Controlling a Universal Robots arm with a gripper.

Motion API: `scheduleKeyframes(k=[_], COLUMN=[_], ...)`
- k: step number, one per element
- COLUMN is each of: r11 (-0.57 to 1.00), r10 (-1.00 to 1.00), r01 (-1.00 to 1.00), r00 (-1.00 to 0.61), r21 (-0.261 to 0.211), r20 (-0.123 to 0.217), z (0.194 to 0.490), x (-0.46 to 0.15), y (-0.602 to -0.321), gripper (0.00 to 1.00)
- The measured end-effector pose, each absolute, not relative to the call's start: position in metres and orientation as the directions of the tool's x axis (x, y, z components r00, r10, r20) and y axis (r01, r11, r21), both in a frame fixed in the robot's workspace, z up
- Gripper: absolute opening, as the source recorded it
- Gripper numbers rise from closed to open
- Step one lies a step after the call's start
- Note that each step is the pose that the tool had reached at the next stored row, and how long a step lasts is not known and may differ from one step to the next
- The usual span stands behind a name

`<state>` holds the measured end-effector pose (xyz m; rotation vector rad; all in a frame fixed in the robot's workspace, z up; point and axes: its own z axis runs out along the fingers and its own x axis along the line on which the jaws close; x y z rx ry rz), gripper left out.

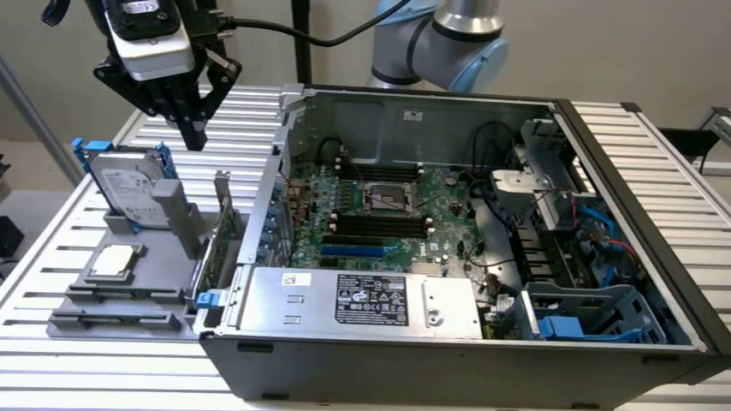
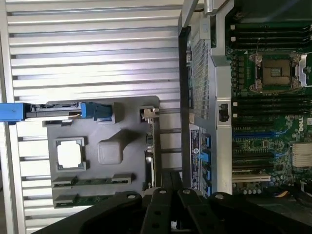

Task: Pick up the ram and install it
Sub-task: 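Reach for the ram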

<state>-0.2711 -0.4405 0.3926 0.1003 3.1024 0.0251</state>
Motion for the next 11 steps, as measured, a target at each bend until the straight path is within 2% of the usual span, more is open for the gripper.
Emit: scheduleKeyframes(k=[11], r11=[0.998], r10=[0.064], r01=[0.064], r00=[-0.997], r21=[0.017], r20=[-0.037], z=[0.392], x=[-0.304], y=[-0.454], gripper=[0.11])
